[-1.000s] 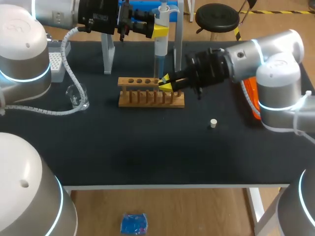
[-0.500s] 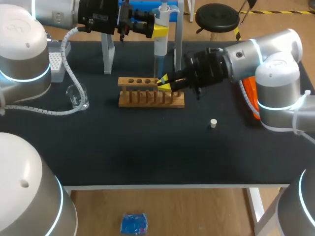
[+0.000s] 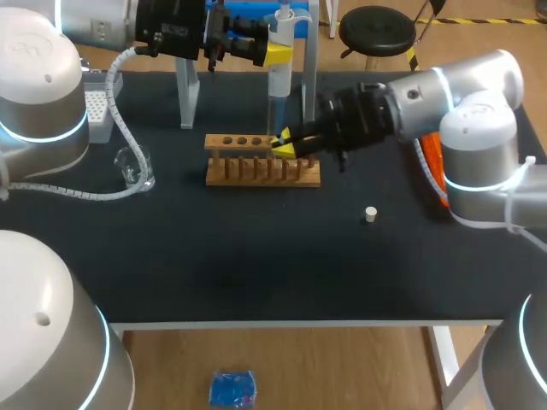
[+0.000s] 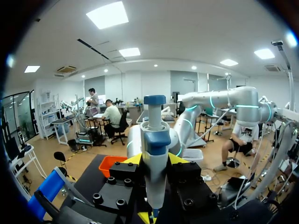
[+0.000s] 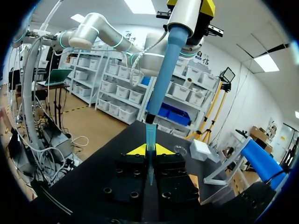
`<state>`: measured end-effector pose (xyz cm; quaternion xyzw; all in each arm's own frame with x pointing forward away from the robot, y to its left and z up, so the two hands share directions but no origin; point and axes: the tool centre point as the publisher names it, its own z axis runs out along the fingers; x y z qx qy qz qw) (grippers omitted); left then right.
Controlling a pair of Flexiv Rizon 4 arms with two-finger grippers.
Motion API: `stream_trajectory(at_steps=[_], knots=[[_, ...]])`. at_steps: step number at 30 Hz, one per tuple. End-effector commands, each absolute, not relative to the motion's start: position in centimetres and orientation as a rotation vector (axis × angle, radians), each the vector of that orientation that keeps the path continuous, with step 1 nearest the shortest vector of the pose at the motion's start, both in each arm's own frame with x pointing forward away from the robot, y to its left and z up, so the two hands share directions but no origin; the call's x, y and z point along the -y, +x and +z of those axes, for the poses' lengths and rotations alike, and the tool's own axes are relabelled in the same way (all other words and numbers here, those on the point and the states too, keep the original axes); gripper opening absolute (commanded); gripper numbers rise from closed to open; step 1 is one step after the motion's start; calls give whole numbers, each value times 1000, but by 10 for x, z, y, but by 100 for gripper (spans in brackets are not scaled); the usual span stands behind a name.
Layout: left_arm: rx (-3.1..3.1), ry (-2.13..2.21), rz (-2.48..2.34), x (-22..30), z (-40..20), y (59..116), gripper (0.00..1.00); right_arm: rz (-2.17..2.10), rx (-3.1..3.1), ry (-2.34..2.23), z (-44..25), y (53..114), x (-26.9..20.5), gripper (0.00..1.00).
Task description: Invert the test tube, pick up the pipette, mount the tip to pipette, aspirate from beaker and dispense into the tube, eject the tip, return the pipette, and cap with the stopper.
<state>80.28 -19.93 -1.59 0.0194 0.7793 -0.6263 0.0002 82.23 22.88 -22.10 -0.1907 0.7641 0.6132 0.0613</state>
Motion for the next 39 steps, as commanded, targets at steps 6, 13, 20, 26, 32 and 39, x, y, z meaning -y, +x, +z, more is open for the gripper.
stream_trajectory(at_steps=[6, 13, 20, 26, 32, 39], knots=[[-2443, 61, -1970, 199, -16, 802, 0, 1875, -2292, -596, -213, 819, -231, 0], [-2443, 61, -1970, 199, -16, 802, 0, 1902, -2280, -590, -212, 816, -229, 0], [-2443, 61, -1970, 199, -16, 802, 0, 1968, -2274, -541, -214, 814, -230, 0], [-2443, 61, -1970, 199, -16, 802, 0, 1994, -2271, -524, -213, 813, -233, 0], [-2443, 61, -1970, 199, -16, 802, 0, 2016, -2269, -514, -213, 812, -237, 0], [-2443, 61, -1970, 199, -16, 802, 0, 2021, -2278, -500, -218, 812, -239, 0]])
